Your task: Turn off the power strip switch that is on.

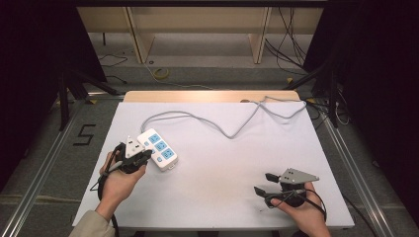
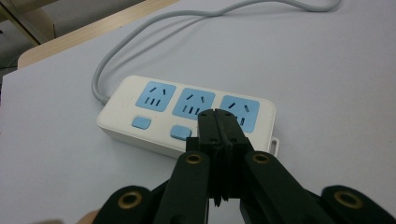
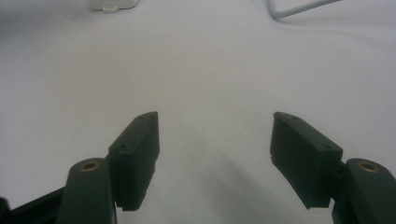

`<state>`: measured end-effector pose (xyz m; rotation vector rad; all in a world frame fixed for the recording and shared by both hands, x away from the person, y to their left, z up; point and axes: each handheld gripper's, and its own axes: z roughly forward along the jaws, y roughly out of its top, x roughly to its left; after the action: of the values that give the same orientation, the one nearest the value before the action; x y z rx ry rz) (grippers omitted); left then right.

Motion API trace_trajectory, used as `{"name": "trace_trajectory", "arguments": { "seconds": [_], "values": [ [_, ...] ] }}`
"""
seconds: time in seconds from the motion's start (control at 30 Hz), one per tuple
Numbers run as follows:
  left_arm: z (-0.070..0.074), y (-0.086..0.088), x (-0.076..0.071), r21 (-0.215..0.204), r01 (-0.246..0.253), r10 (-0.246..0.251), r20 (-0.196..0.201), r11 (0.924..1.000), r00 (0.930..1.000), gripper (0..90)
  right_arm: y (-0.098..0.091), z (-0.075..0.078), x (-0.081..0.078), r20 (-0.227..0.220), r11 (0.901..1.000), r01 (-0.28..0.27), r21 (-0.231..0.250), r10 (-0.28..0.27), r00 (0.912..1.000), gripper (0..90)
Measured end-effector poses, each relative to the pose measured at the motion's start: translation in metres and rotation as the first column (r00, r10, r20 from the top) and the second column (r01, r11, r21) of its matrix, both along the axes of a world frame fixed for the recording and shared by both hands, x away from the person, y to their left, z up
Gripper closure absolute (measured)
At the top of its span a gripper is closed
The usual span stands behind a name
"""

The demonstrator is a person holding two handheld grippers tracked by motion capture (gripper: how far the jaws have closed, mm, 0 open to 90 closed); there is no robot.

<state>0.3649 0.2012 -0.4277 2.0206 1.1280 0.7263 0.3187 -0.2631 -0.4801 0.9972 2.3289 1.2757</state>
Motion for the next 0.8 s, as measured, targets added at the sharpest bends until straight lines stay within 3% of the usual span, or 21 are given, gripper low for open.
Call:
{"name": "trace_trajectory", "arguments": {
  "seconds": [0.8],
  "values": [
    [0.001,-0.001,0.013,0.004,-0.012,0.012,-0.003,0.9999,0.9999,89.5,0.0,0.0,0.0,0.001,1.0,-0.001,0.002,0.001,1.0,33.9]
  ]
}}
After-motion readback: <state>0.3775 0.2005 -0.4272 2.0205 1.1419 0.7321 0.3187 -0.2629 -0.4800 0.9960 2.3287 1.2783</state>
